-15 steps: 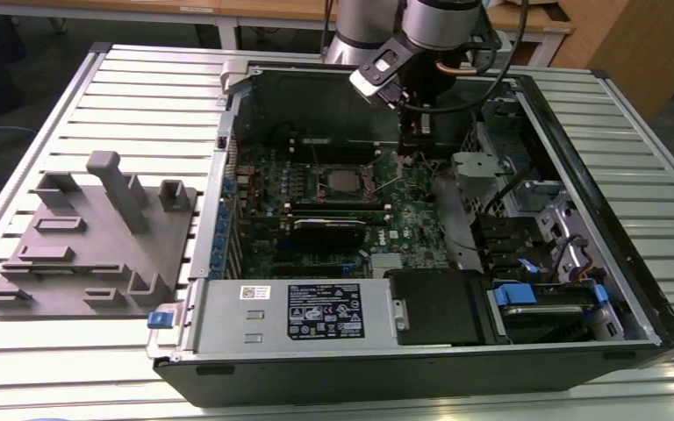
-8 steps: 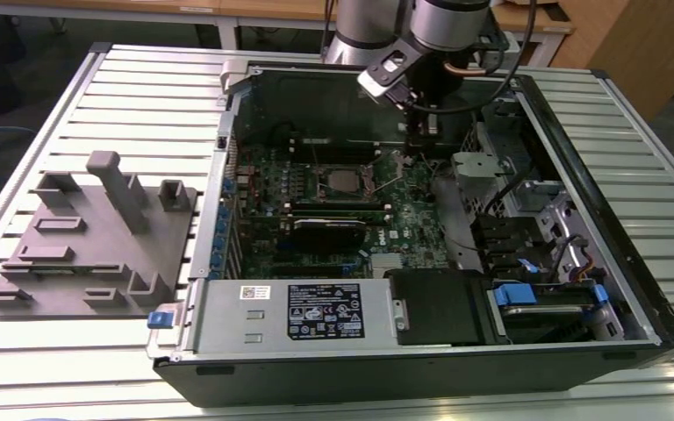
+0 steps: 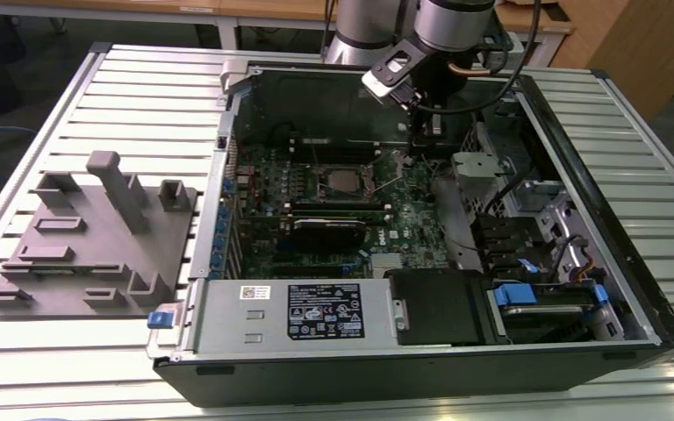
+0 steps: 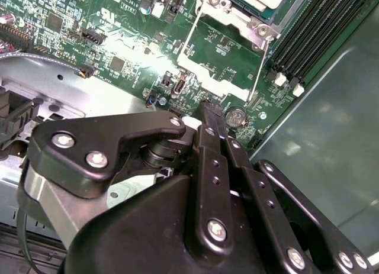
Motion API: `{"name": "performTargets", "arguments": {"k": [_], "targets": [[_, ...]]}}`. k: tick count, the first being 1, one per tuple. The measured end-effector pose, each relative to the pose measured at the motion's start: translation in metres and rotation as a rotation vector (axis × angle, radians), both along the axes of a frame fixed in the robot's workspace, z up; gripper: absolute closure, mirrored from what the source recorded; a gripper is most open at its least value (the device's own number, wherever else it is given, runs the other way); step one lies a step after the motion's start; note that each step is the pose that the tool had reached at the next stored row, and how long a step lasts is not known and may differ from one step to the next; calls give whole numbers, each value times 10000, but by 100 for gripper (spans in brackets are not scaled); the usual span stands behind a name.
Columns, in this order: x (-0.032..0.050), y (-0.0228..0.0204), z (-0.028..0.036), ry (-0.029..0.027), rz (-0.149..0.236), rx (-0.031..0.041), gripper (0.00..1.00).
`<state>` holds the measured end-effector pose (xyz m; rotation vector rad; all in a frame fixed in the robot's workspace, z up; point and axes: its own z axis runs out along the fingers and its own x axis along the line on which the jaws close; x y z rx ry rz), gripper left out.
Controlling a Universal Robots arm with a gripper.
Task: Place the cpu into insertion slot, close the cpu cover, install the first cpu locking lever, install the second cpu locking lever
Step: 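Close the cpu cover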
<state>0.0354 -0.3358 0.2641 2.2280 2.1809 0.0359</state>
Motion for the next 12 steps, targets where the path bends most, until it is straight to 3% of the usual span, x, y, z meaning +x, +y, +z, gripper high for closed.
{"name": "performTargets", "arguments": {"k": [12], "targets": [[20, 0, -79, 1, 2, -5, 90]]}}
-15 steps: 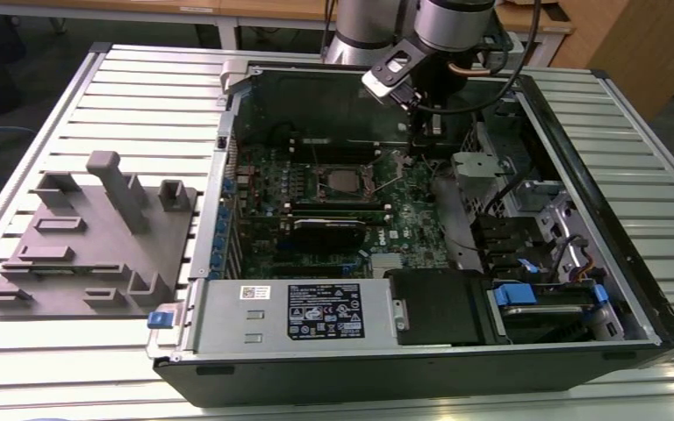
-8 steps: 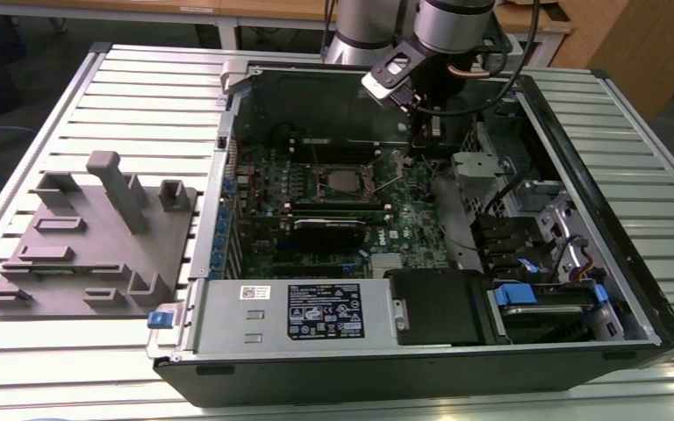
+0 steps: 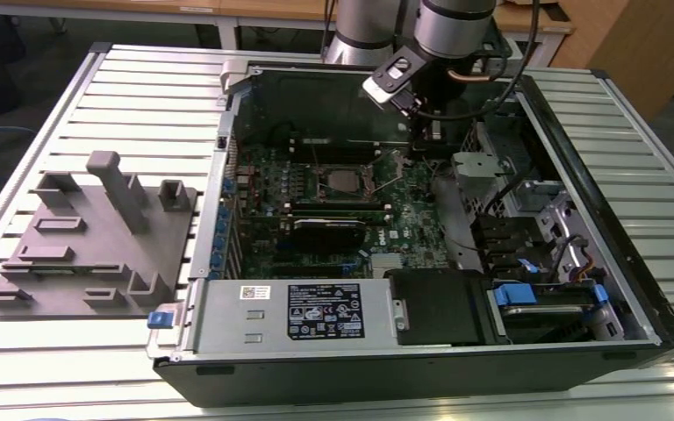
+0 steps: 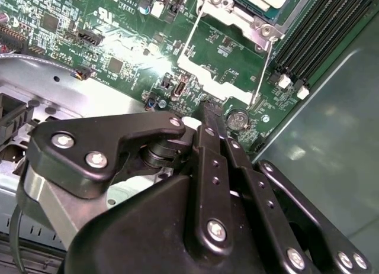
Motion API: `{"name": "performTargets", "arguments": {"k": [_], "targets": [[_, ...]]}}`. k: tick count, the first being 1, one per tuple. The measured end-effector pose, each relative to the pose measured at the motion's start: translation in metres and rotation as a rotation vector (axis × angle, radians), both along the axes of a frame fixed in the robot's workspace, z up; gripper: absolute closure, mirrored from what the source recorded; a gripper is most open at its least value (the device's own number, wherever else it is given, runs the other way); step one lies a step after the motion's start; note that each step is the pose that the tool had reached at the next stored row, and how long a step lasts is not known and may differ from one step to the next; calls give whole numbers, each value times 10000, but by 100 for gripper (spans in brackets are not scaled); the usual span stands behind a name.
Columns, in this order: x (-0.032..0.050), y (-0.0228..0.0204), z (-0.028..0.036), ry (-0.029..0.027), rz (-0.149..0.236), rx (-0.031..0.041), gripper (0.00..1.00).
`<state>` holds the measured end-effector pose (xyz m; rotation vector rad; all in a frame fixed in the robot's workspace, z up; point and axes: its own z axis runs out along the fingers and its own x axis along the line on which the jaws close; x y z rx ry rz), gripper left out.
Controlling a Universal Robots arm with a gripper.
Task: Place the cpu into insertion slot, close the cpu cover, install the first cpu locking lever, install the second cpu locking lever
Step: 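Close the cpu cover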
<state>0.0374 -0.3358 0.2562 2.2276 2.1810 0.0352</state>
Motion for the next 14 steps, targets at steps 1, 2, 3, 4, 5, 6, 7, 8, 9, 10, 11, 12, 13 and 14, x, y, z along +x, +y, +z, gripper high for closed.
{"name": "performTargets", "arguments": {"k": [1, 2, 3, 4, 5, 6, 7, 8, 9, 10, 11, 12, 13, 14], "targets": [[5, 1, -4, 0, 0, 3, 90], [6, 1, -11, 0, 0, 3, 90], [6, 1, -24, 1, -2, 0, 90], [6, 1, -40, 1, -1, -4, 90], [6, 1, -58, 3, -2, -9, 90], [7, 1, -75, 8, -1, -16, 90], [7, 1, -92, 14, -1, -25, 90], [7, 0, -108, 21, -1, -38, 90], [7, 1, -123, 28, -1, -47, 90], [7, 0, -136, 35, -1, -54, 90], [7, 1, -148, 41, -1, -58, 90], [7, 1, -156, 46, -1, -59, 90], [7, 0, -158, 47, 0, -60, 90], [7, 0, -158, 48, 0, -61, 90]]}}
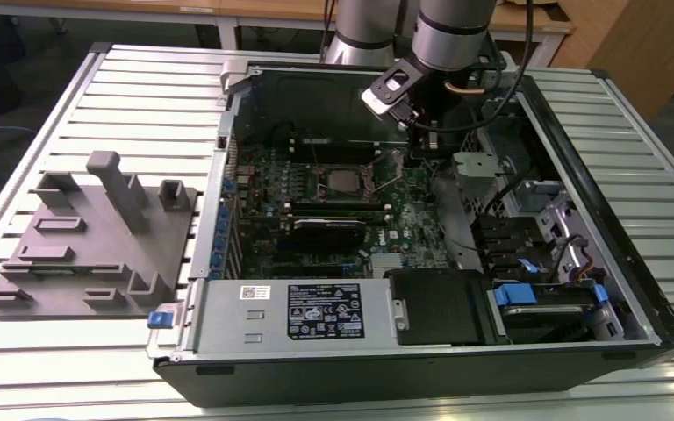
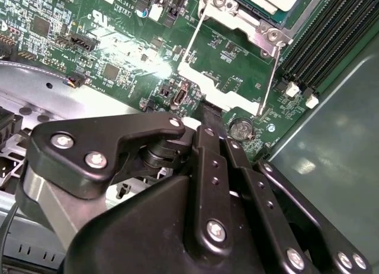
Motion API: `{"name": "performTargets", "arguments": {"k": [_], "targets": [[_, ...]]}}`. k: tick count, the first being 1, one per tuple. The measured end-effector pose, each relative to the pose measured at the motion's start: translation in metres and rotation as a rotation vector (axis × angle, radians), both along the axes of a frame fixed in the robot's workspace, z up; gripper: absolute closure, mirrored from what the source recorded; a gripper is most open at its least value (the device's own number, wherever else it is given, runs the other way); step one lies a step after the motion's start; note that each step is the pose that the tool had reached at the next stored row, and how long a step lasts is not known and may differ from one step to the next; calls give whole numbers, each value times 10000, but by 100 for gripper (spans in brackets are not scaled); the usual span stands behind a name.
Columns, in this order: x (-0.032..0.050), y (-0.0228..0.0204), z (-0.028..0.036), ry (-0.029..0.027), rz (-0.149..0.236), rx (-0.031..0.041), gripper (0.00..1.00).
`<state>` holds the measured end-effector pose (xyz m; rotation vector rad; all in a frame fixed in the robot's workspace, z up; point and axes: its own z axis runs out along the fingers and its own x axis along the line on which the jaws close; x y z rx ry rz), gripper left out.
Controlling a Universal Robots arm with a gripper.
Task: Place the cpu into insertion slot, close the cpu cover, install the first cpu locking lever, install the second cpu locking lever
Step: 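Close the cpu cover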
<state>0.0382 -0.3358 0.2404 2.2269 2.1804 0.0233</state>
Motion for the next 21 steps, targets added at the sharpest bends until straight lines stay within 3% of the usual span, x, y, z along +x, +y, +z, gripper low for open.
{"name": "performTargets", "arguments": {"k": [6, 16, 21], "targets": [[-9, 0, -2, 0, 1, 2, 90], [-147, 0, -4, -6, 0, 1, 90], [-175, 0, -4, -8, 0, 1, 90]]}}
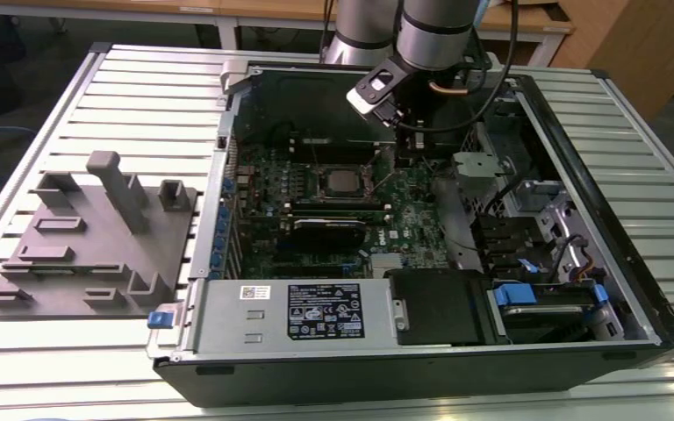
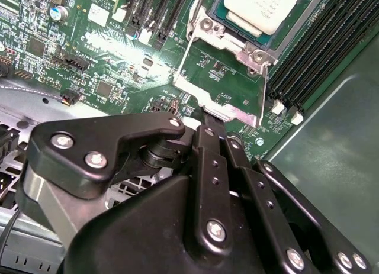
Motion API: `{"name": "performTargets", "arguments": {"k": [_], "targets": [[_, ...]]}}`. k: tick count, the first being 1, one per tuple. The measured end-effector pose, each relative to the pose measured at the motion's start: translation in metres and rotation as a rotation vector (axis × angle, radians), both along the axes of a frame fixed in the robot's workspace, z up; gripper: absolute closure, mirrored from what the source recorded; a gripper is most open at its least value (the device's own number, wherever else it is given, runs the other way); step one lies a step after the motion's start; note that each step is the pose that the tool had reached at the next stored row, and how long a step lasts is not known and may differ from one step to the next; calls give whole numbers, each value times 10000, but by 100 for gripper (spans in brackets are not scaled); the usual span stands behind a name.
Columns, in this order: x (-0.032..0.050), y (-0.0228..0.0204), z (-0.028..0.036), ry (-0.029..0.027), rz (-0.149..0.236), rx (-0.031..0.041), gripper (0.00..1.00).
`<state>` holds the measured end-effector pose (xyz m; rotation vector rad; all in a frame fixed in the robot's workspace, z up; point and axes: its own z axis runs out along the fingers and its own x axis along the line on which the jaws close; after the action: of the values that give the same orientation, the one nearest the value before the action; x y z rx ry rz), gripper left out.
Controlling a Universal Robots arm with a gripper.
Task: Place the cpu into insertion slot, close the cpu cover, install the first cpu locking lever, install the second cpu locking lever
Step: 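Close the cpu cover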
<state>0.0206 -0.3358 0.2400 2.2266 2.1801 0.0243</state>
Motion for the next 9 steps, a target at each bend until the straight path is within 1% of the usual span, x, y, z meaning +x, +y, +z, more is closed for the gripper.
{"name": "performTargets", "arguments": {"k": [9], "targets": [[-11, 0, 0, 0, -2, 0, 90]]}}
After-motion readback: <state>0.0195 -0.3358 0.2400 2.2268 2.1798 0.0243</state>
